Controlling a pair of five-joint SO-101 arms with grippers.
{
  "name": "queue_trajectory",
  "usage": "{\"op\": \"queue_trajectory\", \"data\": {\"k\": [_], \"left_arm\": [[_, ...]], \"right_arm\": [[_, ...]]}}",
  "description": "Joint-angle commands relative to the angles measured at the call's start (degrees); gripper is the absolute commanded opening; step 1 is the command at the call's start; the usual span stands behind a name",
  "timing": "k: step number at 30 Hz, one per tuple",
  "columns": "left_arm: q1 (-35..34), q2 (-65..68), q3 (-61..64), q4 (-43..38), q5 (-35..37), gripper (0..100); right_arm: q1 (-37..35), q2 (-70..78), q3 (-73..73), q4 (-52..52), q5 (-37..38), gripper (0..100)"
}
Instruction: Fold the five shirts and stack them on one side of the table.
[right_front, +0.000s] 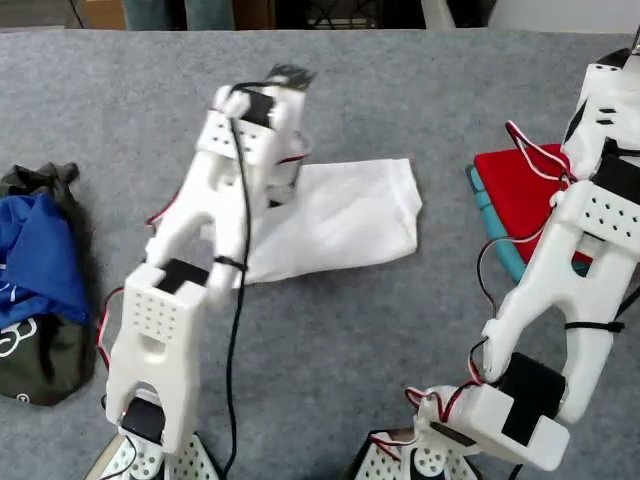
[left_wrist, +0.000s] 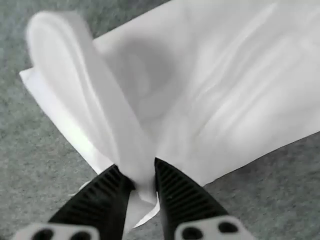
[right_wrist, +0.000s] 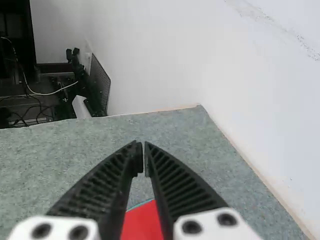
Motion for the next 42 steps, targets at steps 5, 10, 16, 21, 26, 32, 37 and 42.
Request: {"op": "queue_trajectory", "data": {"k": [5,10,16,21,26,32,37,42], "left_arm": [[6.90,4.57,-17.80,0.70,11.87,3],[9.01,10.73,-27.82,-1.49,18.55,3],[11.30,17.14,-35.47,-7.56,23.30,3],[13.85,20.13,-36.88,-11.96,25.23,3],[16.40,20.75,-36.35,-14.68,26.11,3],[17.45,20.75,-36.35,-17.32,26.81,3],[18.33,20.84,-36.35,-17.05,26.81,3],[18.07,20.22,-36.88,-16.09,29.54,21]], "right_arm": [[1.49,-2.77,-3.03,-0.09,-0.44,1.5],[1.67,-3.03,-3.03,0.00,-0.35,1.5],[2.99,-3.12,-3.21,-0.09,-0.35,1.5],[4.40,-3.12,-4.35,0.35,-0.44,1.5],[4.40,-3.12,-4.26,0.35,-0.35,1.5],[4.40,-3.12,-4.44,0.35,-0.09,1.5],[4.40,-2.86,-4.44,0.35,-0.09,1.5],[3.96,-2.68,-4.62,0.18,-0.09,1.5]]}}
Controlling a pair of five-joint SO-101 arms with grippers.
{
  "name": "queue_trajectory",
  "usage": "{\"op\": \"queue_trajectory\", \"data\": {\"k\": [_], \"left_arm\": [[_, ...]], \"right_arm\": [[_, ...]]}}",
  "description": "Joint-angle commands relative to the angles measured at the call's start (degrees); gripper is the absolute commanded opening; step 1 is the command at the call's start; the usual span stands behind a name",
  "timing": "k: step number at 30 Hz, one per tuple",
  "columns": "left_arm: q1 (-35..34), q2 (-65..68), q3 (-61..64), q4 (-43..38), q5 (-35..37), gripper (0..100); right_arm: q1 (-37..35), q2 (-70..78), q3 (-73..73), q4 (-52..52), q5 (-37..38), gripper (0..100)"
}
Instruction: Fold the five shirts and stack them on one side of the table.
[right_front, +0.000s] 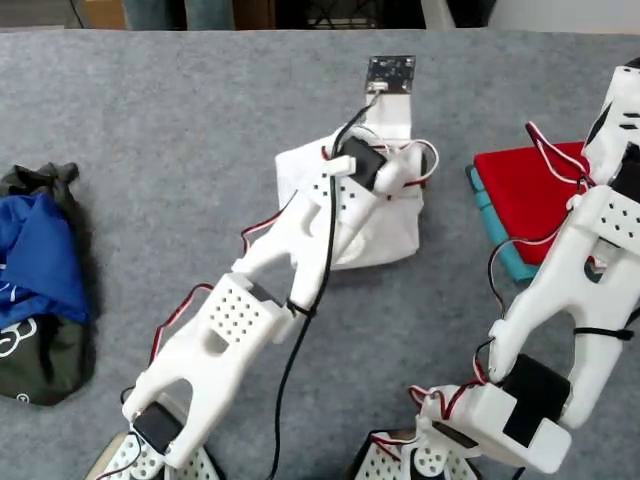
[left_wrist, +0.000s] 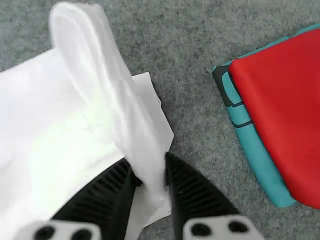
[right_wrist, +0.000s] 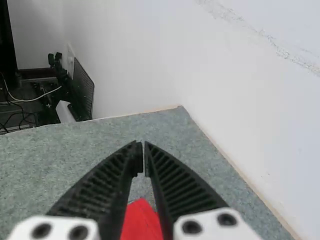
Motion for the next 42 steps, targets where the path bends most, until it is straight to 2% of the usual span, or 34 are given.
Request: {"op": "queue_trajectory", "data": {"k": [1,4,8,10,14,16,19,22,24,28,32,38,42], "left_arm": [[0.13,-2.02,-3.82,0.97,4.57,24],[-1.19,-3.96,-10.77,5.01,5.63,25],[-7.08,-8.00,-13.85,8.00,0.09,12],[-11.82,-10.90,-13.41,11.34,-1.14,4],[-21.14,-10.81,-12.70,17.14,-2.55,3],[-25.71,-9.32,-9.71,17.14,-5.36,3],[-31.60,-7.74,-4.00,17.14,-11.60,3],[-37.76,-7.91,6.29,17.23,-18.64,3],[-40.84,-8.09,15.69,17.23,-20.40,3],[-41.45,-8.44,31.96,15.38,-19.34,3],[-41.54,-8.70,44.26,5.63,-19.34,3],[-41.80,-15.21,51.74,-0.53,-19.60,3],[-41.80,-19.60,58.15,-5.36,-19.60,3]], "right_arm": [[0.44,-2.86,-3.12,0.26,-0.09,1.5],[0.44,-3.03,-3.47,0.44,0.00,1.5],[-2.73,-3.03,-4.00,8.26,0.88,1.5],[-7.74,-3.03,-4.00,13.10,4.84,1.5],[-22.24,-1.98,-3.03,22.77,13.89,1.5],[-29.27,-0.40,-2.86,26.02,16.09,1.5],[-37.10,4.79,-1.54,25.49,16.44,1.5],[-39.12,14.55,-1.89,22.07,16.26,1.5],[-40.09,20.35,-5.67,22.77,14.07,1.5],[-43.08,30.55,-15.96,25.49,9.14,1.5],[-43.87,39.60,-27.30,34.37,8.97,1.5],[-43.52,48.84,-43.65,55.82,9.23,1.5],[-43.52,52.88,-52.35,64.88,9.23,1.5]]}}
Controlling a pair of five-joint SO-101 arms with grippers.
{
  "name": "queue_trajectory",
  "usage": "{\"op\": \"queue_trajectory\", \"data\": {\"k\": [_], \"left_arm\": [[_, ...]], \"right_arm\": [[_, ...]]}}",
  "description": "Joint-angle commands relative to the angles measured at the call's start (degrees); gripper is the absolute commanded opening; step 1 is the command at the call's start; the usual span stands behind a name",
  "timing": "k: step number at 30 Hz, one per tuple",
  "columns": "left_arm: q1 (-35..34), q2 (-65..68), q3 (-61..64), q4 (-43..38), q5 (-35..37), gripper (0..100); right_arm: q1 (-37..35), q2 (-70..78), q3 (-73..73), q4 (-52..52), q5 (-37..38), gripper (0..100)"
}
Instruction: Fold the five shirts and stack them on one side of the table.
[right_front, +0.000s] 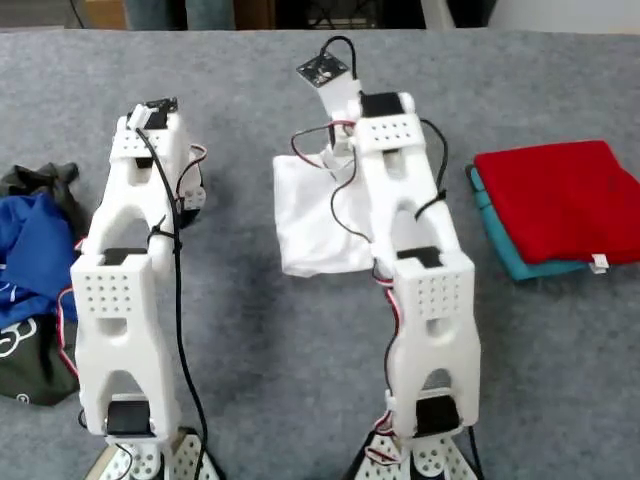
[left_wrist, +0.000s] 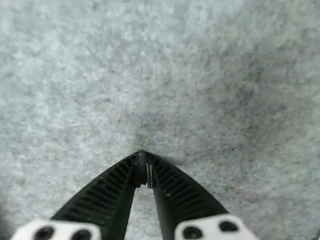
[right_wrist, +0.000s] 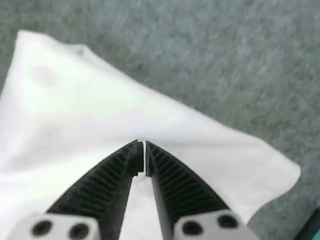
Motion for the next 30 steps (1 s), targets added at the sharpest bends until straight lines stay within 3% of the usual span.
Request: {"op": "queue_trajectory", "data": {"k": [1,6,16,24,30], "left_arm": [[-0.57,-5.71,5.41,-5.01,-0.53,3],[-0.13,-15.03,17.98,-13.54,-0.70,3],[3.21,-31.03,40.57,-31.12,-2.99,3],[3.12,-31.82,42.51,-33.32,-2.99,3],[3.03,-31.82,42.33,-33.85,-4.75,3]], "right_arm": [[-0.44,1.63,-9.27,7.12,-0.18,1.5],[0.09,5.05,-15.87,13.01,-0.18,1.5],[5.89,9.71,-17.45,14.33,1.49,1.5],[9.41,8.13,-16.22,18.02,4.92,1.5],[10.81,-0.75,-4.97,17.93,5.54,1.5]]}}
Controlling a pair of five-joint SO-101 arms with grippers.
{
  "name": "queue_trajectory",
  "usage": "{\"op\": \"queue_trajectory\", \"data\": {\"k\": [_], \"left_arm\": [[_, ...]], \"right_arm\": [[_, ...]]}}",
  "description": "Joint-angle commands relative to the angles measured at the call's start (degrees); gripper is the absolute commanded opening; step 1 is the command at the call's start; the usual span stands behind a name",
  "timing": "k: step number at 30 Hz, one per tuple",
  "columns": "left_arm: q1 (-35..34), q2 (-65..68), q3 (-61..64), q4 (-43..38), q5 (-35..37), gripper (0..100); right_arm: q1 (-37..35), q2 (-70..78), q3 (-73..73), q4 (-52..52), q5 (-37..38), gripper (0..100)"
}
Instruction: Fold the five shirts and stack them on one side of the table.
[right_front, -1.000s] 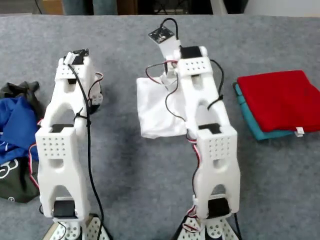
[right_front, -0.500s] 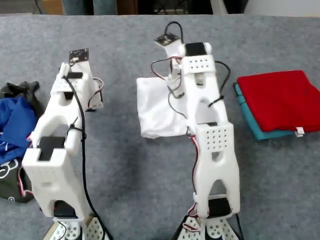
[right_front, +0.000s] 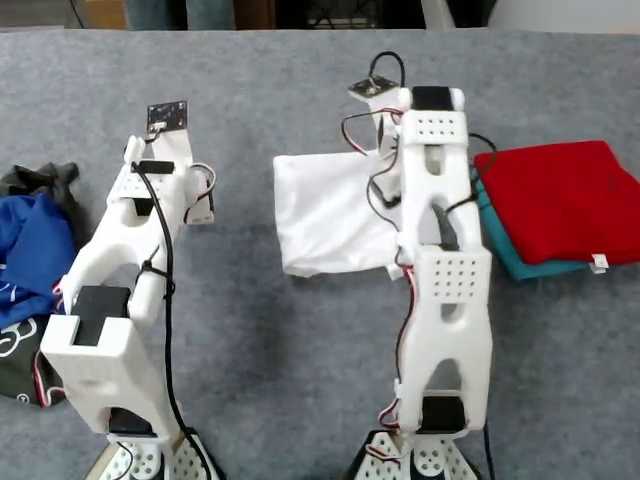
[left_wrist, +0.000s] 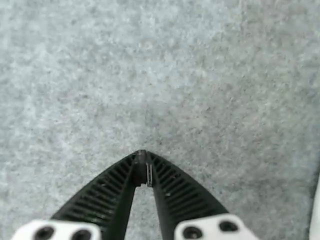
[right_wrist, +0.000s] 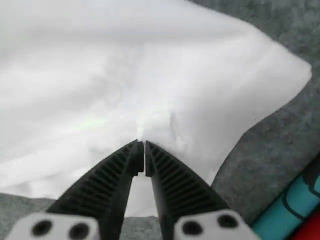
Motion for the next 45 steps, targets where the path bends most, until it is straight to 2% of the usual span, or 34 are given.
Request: {"op": "queue_trajectory", "data": {"k": [1,8,14,18,22,27,32,40,45], "left_arm": [[0.04,-3.08,0.22,-2.02,-2.37,3],[0.31,-2.99,0.31,-2.29,-2.81,3],[0.40,-2.99,0.31,-2.37,-2.81,3],[0.48,-2.99,0.40,-3.08,-2.81,3],[0.48,-2.99,0.75,-3.69,-2.90,3],[0.48,-2.99,1.01,-3.69,-2.90,3],[0.48,-2.99,1.01,-3.69,-2.90,3],[0.40,-2.99,0.75,-3.69,-2.90,3],[0.40,-2.99,1.01,-3.69,-2.90,3]], "right_arm": [[1.14,-8.22,6.73,0.62,0.53,1.5],[3.25,-18.68,26.24,-0.09,0.62,1.5],[8.44,-29.58,35.03,-1.67,6.68,1.5],[5.36,-33.19,35.30,-11.96,6.95,1.5],[0.18,-30.02,35.03,-23.74,6.77,1.5],[-3.25,-24.31,32.75,-28.31,2.99,1.5],[-2.55,-18.86,29.85,-26.46,0.53,1.5],[0.62,-18.51,26.59,-5.89,0.88,1.5],[2.90,-18.68,28.26,0.53,0.70,1.4]]}}
